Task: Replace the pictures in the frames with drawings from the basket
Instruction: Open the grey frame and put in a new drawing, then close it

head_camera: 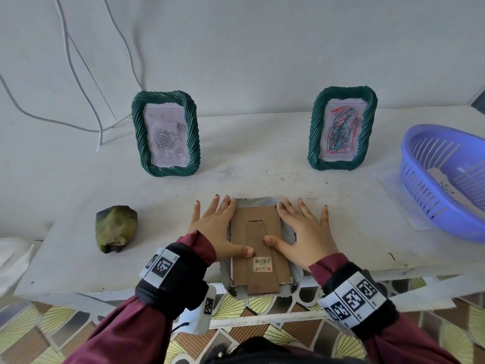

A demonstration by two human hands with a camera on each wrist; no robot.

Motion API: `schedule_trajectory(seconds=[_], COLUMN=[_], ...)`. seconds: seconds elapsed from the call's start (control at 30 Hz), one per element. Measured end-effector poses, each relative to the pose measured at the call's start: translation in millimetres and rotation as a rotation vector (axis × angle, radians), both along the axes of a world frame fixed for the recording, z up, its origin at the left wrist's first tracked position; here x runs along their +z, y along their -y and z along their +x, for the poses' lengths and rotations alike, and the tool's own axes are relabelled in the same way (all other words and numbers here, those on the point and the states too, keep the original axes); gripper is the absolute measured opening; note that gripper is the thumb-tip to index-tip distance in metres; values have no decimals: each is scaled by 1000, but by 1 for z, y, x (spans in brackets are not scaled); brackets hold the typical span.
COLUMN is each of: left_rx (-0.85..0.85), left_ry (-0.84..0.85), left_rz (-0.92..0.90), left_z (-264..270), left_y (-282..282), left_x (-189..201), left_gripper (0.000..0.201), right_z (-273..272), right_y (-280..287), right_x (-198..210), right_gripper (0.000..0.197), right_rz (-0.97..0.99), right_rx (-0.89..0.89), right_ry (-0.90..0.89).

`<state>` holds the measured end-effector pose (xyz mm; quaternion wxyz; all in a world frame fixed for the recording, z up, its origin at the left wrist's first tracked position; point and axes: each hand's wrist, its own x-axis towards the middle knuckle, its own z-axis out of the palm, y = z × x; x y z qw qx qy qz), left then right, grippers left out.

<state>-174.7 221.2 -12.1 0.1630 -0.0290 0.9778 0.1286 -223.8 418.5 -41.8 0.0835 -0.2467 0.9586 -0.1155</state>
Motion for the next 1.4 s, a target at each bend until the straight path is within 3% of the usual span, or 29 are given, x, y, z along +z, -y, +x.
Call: schedule_trajectory(seconds=[0.33, 0.63, 0.77, 0.9, 1.03, 1.17, 1.3, 1.4], left_rx=[-6, 5, 19, 21, 25, -30, -197, -272], left_ry=[-61, -65, -70, -79, -97, -141, -265, -276], left_rz=[-118, -85, -62, -58, -68, -42, 193, 362], left_z=[-3, -6, -4, -4, -2, 6, 26, 47], left_y=[1, 2, 3, 3, 1, -4, -5, 4], left_x=[3, 2, 1, 0, 1, 2, -4, -15], left_gripper=[117, 115, 112, 111, 109, 93, 47, 53], right_z=[0, 0, 2, 3, 3, 3, 2, 2], right_y=[1, 0, 1, 0, 0, 0, 1, 0], right_x=[1, 2, 8, 8, 10, 9, 8, 7], right_gripper=[122, 121, 92, 98, 85, 84, 85, 85], right_rz=[67, 81, 66, 59, 45, 41, 34, 44], right_rx=[14, 15, -7, -3, -21, -24, -22, -17], right_ry=[25, 29, 63, 52, 65, 65, 54, 58])
